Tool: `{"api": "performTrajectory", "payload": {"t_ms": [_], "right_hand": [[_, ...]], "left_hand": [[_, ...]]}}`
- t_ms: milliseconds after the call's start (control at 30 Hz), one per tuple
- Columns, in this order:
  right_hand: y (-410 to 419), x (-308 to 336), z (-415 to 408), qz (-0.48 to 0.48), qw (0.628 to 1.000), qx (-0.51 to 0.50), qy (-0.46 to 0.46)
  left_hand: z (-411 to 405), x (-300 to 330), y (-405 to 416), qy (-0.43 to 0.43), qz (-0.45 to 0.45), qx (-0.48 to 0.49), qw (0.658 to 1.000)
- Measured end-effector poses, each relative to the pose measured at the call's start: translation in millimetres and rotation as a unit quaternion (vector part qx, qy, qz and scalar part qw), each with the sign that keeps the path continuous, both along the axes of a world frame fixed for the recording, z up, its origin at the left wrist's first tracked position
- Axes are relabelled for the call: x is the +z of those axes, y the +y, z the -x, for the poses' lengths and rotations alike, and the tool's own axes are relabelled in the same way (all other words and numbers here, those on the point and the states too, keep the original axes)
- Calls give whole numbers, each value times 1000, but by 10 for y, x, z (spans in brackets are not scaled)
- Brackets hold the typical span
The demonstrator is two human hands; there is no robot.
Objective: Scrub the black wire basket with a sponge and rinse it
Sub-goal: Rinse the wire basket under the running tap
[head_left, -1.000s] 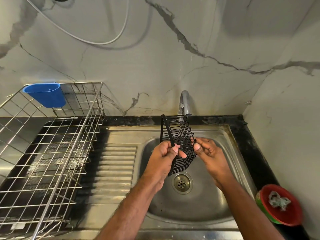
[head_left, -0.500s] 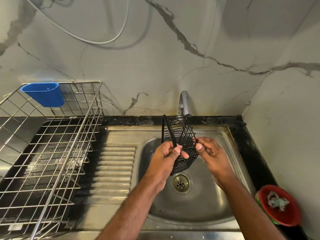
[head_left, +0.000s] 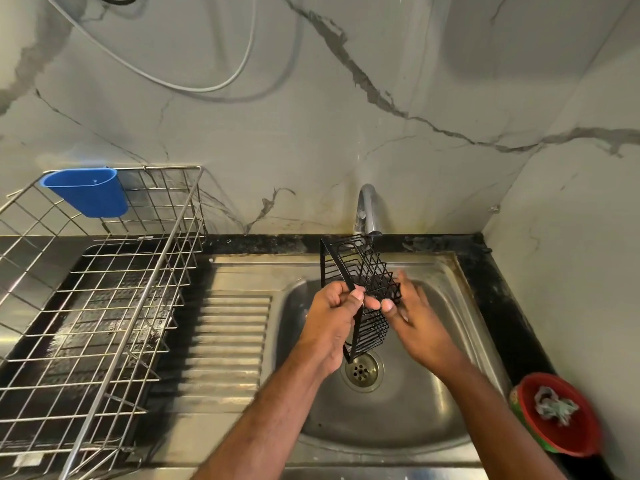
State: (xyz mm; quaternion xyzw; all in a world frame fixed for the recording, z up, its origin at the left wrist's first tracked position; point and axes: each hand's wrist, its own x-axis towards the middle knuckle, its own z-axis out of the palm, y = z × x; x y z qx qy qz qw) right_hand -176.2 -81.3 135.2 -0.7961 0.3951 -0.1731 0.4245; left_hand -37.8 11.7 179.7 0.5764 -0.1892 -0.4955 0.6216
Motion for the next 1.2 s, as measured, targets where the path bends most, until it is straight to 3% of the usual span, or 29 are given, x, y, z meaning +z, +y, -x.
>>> {"api": "performTrajectory", "payload": {"t_ms": [233, 467, 667, 900, 1000, 1100, 1200], "right_hand": [[193, -10, -100, 64, 997, -17, 47], [136, -96, -226, 71, 994, -86, -14], [-56, -58, -184, 102, 986, -106, -73], [-154, 67, -50, 35, 995, -85, -35], [-203, 130, -10, 9, 996, -74, -49], [-261, 190, 6, -48, 992, -51, -103], [-337, 211, 43, -100, 988, -20, -118]], "left_hand": [[11, -54, -114, 15, -19, -43, 999], [43, -2, -178, -25, -14, -63, 998], [-49, -28, -185, -99, -20, -20, 995], [-475, -199, -240, -238, -88, 118, 960], [-653, -312, -321, -292, -117, 56, 948], [-707, -426, -385, -235, -99, -18, 967], [-729, -480, -431, -264, -104, 11, 959]]}}
